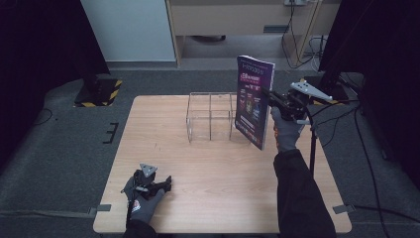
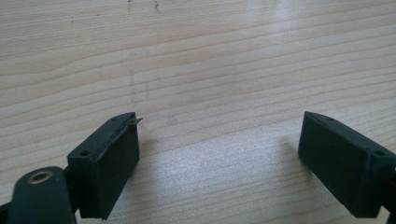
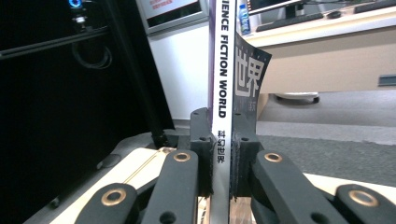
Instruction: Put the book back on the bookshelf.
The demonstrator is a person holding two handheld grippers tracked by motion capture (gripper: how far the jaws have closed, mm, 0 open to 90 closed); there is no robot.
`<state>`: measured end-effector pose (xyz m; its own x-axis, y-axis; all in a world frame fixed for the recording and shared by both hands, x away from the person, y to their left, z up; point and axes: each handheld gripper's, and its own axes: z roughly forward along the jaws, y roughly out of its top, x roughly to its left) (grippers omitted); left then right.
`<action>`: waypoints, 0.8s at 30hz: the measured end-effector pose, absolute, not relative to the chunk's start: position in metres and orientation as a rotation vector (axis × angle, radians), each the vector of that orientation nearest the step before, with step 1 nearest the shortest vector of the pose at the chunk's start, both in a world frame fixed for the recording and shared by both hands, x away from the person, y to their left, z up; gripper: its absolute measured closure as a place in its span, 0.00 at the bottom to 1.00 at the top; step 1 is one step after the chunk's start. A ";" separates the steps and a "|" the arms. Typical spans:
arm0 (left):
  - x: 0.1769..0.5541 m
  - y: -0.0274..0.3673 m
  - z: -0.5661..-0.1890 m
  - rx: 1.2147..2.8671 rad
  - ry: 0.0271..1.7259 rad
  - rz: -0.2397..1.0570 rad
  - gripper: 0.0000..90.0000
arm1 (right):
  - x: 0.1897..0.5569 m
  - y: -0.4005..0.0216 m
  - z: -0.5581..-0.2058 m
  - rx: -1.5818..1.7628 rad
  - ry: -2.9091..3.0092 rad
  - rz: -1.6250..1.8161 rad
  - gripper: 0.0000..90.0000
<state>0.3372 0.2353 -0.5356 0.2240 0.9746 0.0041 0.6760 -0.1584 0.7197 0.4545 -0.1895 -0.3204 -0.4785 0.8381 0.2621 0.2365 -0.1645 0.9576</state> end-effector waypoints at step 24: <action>0.338 0.235 -0.536 1.910 1.515 0.646 0.12 | 0.481 -0.171 -0.370 1.253 1.659 1.581 0.92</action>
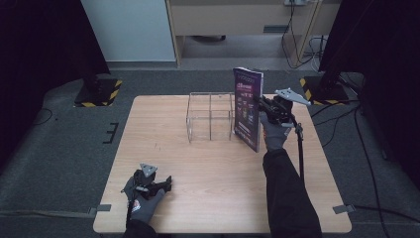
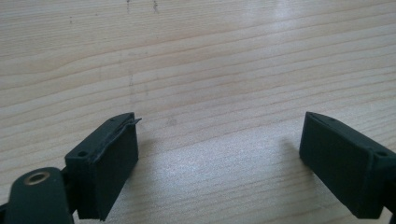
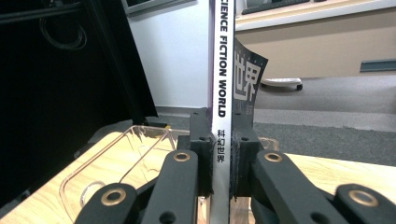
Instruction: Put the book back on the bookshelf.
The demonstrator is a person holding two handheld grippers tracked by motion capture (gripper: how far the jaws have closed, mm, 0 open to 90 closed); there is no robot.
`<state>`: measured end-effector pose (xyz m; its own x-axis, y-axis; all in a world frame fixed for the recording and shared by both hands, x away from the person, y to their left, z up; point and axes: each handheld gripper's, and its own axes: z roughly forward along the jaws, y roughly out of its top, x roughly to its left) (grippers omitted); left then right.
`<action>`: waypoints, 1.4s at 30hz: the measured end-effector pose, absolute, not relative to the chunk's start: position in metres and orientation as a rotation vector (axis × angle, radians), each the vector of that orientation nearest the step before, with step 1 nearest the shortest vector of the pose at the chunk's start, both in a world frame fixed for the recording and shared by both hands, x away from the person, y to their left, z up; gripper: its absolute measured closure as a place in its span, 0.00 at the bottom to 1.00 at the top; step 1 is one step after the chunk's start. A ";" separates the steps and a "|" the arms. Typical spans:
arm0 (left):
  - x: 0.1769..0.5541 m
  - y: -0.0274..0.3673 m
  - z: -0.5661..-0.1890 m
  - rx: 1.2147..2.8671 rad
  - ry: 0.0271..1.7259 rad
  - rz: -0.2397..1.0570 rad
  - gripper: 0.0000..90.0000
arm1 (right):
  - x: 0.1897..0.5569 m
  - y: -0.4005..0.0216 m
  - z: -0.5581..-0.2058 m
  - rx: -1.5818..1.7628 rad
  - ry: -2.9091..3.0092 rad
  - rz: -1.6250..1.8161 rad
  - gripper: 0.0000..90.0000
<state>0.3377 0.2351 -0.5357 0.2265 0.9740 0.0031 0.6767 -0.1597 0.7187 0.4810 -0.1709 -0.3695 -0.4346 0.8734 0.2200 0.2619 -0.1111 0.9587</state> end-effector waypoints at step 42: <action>0.338 0.235 -0.536 1.911 1.517 0.648 0.12 | 0.411 -0.198 -0.389 1.289 1.806 1.502 0.89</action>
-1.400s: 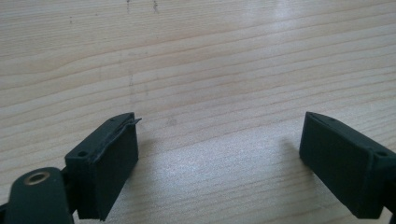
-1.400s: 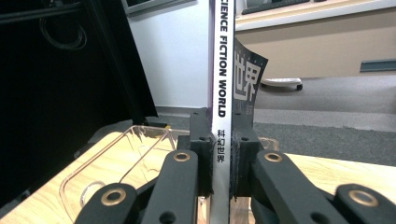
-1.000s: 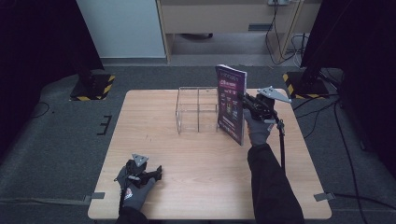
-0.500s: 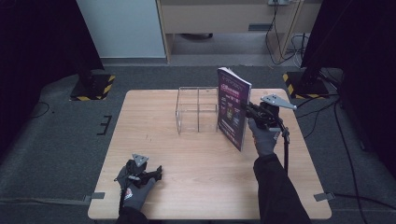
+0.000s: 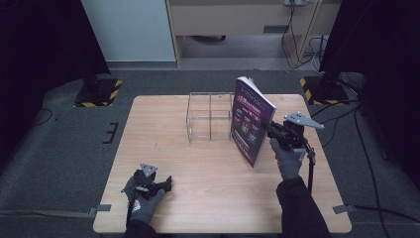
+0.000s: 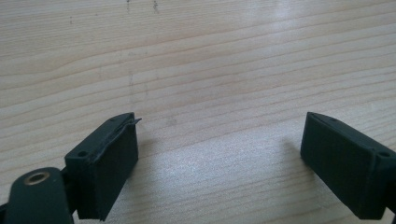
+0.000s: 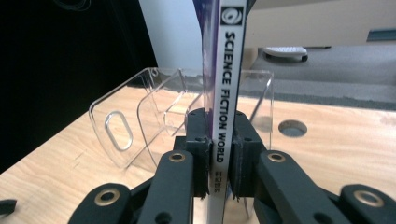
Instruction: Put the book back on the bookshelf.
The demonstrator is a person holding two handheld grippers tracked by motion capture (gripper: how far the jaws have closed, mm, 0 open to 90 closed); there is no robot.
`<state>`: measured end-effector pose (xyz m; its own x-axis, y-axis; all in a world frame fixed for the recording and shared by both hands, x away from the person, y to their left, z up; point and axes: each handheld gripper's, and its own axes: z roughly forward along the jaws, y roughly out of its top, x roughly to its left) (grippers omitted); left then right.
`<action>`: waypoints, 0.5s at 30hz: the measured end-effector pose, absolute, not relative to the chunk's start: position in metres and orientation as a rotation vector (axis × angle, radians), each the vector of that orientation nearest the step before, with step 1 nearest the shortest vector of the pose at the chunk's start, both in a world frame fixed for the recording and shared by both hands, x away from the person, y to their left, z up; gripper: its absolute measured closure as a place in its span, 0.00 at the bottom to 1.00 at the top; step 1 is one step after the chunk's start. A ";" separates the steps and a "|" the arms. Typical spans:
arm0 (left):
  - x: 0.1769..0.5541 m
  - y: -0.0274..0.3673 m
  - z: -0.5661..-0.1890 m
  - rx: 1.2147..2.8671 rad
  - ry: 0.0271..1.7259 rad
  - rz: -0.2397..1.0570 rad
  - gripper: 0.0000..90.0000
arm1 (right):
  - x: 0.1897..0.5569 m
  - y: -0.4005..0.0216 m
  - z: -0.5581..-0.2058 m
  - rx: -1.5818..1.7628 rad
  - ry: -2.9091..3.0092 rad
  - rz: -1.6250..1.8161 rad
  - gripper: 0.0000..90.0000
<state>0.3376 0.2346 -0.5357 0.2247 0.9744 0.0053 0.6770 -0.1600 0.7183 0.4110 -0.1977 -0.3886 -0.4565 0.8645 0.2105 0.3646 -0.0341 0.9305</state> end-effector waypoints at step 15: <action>0.338 0.234 -0.536 1.913 1.518 0.650 0.11 | 0.396 -0.207 -0.400 1.302 1.825 1.489 0.84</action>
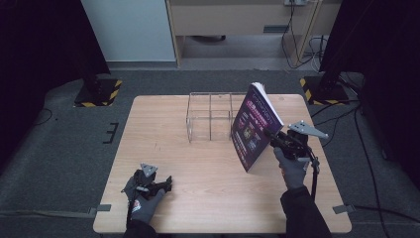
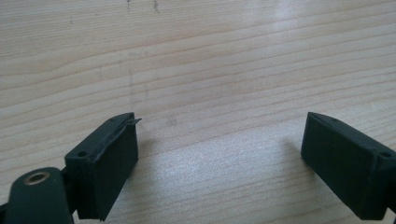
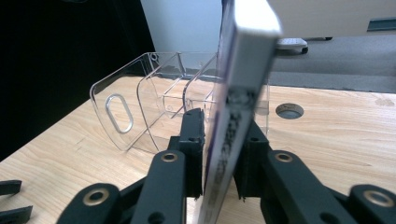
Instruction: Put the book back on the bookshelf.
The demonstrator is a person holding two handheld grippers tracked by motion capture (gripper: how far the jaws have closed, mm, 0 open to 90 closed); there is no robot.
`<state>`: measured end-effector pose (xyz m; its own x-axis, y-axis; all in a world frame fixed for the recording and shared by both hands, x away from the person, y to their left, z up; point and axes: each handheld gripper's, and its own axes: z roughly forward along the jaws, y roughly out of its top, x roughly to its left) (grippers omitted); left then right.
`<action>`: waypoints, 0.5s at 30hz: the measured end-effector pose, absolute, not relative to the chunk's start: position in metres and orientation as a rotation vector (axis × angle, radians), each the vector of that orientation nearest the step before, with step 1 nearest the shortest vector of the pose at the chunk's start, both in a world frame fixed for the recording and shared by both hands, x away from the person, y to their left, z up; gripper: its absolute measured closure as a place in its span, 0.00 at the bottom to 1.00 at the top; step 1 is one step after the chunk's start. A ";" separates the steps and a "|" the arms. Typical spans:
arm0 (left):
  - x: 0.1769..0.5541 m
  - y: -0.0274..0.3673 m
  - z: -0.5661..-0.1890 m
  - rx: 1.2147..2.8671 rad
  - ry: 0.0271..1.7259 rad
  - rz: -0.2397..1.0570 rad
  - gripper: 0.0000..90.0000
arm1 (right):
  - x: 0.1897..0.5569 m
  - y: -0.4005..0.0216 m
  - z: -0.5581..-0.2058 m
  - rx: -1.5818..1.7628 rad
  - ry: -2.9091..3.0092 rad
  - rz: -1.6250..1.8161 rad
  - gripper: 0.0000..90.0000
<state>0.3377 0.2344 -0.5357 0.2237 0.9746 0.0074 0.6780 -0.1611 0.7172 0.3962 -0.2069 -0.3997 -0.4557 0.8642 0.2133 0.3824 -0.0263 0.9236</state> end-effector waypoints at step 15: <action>0.338 0.234 -0.536 1.913 1.518 0.650 0.11 | 0.408 -0.192 -0.392 1.360 1.816 1.429 0.92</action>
